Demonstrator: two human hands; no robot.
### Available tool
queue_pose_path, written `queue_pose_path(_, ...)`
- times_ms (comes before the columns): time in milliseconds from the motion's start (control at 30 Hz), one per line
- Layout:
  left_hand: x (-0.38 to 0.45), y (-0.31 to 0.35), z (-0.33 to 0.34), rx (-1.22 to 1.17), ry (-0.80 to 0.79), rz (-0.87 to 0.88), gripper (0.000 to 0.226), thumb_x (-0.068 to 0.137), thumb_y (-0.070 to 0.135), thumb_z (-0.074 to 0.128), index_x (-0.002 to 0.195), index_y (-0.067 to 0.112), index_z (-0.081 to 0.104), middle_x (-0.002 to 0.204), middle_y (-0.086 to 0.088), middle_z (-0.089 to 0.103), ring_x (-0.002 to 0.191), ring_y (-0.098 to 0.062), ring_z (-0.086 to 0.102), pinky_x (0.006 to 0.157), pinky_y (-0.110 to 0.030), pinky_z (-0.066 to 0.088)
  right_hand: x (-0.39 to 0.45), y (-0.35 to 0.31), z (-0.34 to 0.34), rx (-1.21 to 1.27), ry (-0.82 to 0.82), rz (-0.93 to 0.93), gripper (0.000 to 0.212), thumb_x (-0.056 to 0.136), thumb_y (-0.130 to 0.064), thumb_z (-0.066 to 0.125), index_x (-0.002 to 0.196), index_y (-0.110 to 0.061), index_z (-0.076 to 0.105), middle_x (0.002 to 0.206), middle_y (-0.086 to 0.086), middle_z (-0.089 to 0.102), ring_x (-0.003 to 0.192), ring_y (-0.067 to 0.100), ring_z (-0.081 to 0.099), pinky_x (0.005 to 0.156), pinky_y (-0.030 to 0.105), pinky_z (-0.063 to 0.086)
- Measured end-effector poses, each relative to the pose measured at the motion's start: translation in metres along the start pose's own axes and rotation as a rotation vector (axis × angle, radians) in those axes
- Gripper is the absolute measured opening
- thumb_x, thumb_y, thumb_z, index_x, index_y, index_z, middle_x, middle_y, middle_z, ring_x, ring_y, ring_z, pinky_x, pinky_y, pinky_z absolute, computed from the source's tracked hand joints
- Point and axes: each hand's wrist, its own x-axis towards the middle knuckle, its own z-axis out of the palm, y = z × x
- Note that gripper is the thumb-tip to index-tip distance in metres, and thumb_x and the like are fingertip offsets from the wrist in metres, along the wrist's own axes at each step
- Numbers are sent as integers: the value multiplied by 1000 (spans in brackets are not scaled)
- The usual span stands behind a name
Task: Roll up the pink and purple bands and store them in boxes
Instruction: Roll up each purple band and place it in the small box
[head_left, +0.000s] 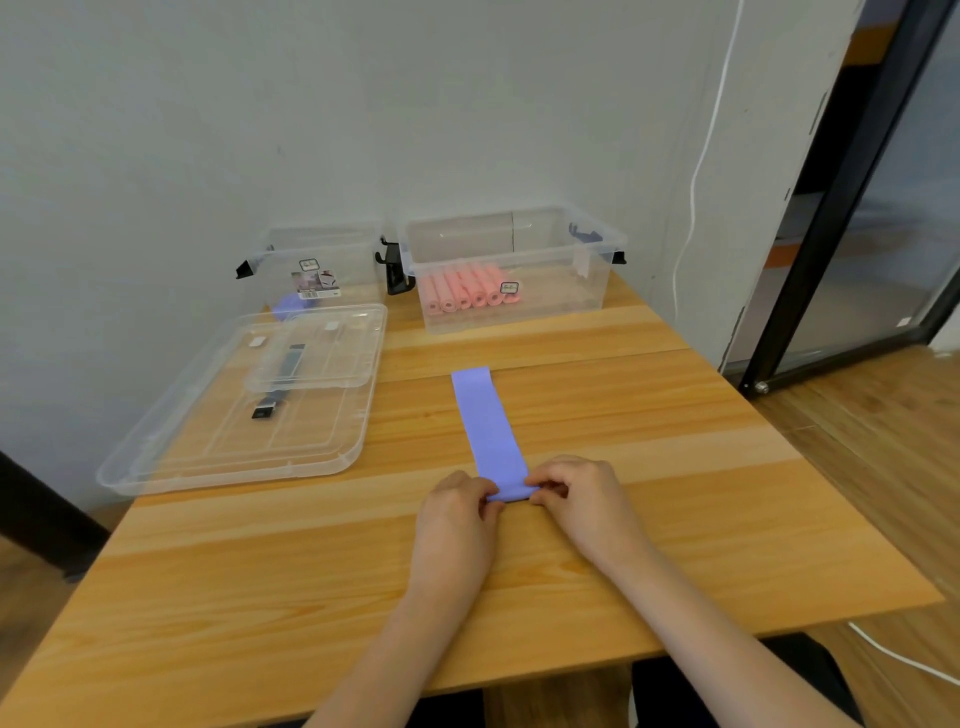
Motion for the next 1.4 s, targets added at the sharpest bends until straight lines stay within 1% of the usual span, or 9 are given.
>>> queue_pose_path(233, 3, -6, 5, 6, 61, 10, 8, 75, 1, 68, 77, 6, 74, 75, -9, 61, 76, -29, 58, 68, -33, 46, 7, 3, 4, -61, -63, -101, 15, 81, 4, 60, 88, 0, 72, 90, 12, 63, 87, 22, 60, 77, 14, 37)
queue_pose_path(400, 5, -3, 4, 17, 62, 0, 12, 80, 4, 63, 90, 5, 71, 87, -12, 68, 83, -31, 61, 74, -34, 45, 5, 2, 5, -31, -3, -63, 24, 75, 1, 70, 98, -3, 71, 87, 7, 63, 78, 11, 55, 74, 6, 36)
queue_pose_path(467, 5, -3, 3, -2, 75, -7, 8, 78, 3, 64, 83, 6, 70, 82, -11, 67, 78, -30, 60, 70, -33, 45, 4, 2, 3, -16, -23, -33, 25, 70, 4, 73, 94, -3, 70, 82, 2, 61, 73, 12, 55, 69, 5, 38)
queue_pose_path(667, 5, -7, 5, 39, 26, 30, 10, 71, 7, 74, 80, 3, 73, 78, -9, 63, 78, -29, 59, 68, -34, 48, 10, 4, 8, -80, -18, -87, 9, 79, 2, 63, 83, 0, 71, 85, 12, 65, 82, 24, 61, 74, 20, 40)
queue_pose_path(867, 11, -7, 5, 15, 52, 2, 14, 79, 3, 63, 91, 5, 71, 85, -13, 67, 84, -33, 59, 73, -33, 43, 8, 2, 9, -151, 7, -149, 15, 74, 2, 66, 89, -1, 70, 87, 9, 62, 82, 21, 59, 74, 16, 38)
queue_pose_path(1067, 14, -10, 8, 40, 42, 50, 14, 69, 11, 58, 71, 8, 71, 69, -9, 62, 64, -31, 60, 57, -37, 52, 11, 2, 12, -316, 1, -198, 16, 69, -14, 59, 75, -9, 73, 71, 4, 64, 72, 27, 62, 63, 28, 49)
queue_pose_path(1167, 13, -11, 10, 79, 16, 66, 13, 63, 13, 62, 69, 7, 71, 69, -8, 60, 62, -30, 59, 54, -37, 52, 15, 4, 15, -298, -20, -177, 24, 77, -12, 51, 80, -3, 73, 78, 10, 62, 78, 31, 59, 69, 34, 51)
queue_pose_path(1267, 16, -11, 10, 96, 13, 61, 12, 64, 10, 58, 65, 8, 70, 63, -7, 59, 59, -31, 58, 49, -36, 51, 15, 1, 13, -287, -37, -208, 21, 74, -11, 55, 83, -3, 72, 81, 8, 60, 78, 29, 59, 71, 29, 47)
queue_pose_path(1400, 17, -10, 8, 69, 18, 59, 20, 68, -1, 64, 86, 5, 69, 72, -12, 66, 67, -33, 62, 57, -35, 50, 13, 0, 13, -321, -61, -272, 25, 66, -9, 61, 88, -4, 70, 78, 8, 67, 74, 28, 64, 68, 29, 46)
